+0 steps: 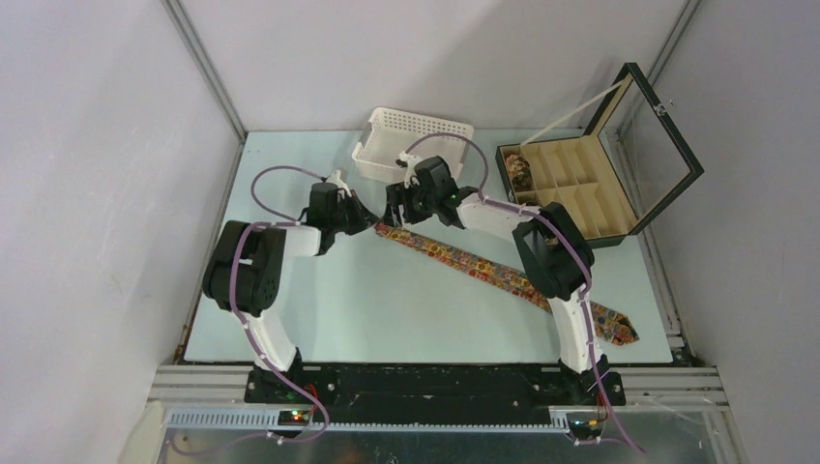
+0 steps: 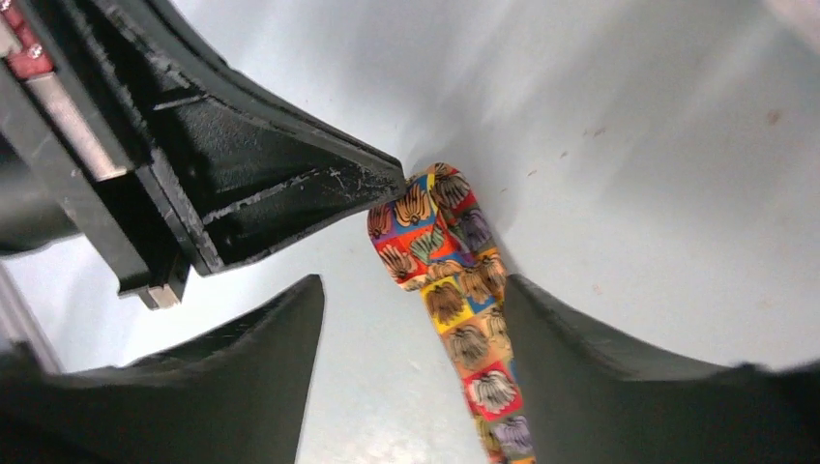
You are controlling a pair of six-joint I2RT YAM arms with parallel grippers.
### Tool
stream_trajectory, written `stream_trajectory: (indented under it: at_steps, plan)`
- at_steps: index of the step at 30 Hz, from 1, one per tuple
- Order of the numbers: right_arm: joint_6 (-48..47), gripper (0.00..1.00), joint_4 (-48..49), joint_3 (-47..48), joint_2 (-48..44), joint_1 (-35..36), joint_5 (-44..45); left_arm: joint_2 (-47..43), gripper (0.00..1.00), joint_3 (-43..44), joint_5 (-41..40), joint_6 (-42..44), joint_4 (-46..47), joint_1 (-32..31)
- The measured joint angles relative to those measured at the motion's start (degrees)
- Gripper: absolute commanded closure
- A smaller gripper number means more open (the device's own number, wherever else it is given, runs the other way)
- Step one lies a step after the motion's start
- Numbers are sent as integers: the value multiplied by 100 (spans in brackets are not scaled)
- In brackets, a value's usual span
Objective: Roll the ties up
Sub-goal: Roll the tie at the center of the board.
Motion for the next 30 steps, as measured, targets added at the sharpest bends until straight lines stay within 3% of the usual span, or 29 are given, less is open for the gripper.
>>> stream_trajectory:
  at_steps: [1,5,12,20,30]
  plan:
    - [-199,14,-129,92,-15,-7,-26,0,100,0,0,0,0,0]
    - [-1060,6,-737,549,15,-39,-188,0,100,0,0,0,-9,0]
    - [-2004,5,-1668,1888,623,-20,-297,-26,98,0,0,-7,-61,39]
    - [-2415,4,-2391,2450,1161,151,-79,-654,94,-247,-85,-164,-66,337]
    - [-2669,5,-2957,3198,1679,450,385,-986,96,-398,-197,-225,-15,479]
